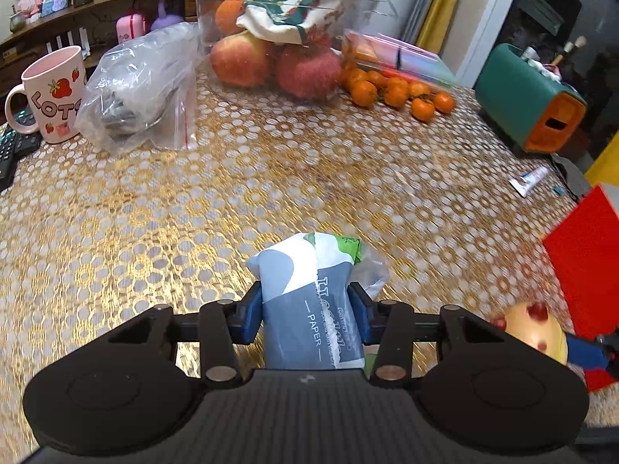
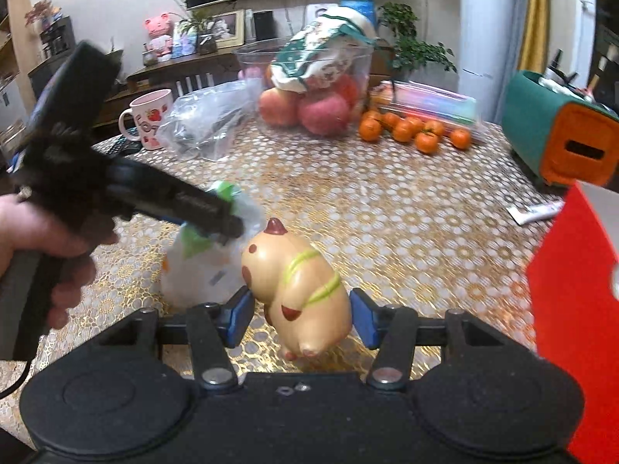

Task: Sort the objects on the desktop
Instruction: 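Lift the tissue pack and pig figurine and carry them over the red box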

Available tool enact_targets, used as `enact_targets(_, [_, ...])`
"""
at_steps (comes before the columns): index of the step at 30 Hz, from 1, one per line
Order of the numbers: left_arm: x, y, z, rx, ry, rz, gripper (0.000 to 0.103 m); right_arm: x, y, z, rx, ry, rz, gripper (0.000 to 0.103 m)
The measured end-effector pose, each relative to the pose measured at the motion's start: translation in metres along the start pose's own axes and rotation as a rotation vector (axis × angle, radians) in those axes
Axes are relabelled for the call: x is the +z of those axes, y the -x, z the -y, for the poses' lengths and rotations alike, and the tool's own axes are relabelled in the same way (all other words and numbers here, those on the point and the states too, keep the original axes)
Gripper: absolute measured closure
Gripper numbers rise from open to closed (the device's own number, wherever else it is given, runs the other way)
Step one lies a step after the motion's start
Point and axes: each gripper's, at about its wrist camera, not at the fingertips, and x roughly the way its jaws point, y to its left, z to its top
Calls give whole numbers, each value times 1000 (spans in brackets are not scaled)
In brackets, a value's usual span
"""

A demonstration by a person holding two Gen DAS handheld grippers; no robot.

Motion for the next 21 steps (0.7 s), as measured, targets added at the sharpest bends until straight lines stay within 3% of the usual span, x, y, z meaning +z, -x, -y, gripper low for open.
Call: enact_targets(21, [-32,98,61,-131,-43,17,59,-26,85,39,-36,-81,38,50])
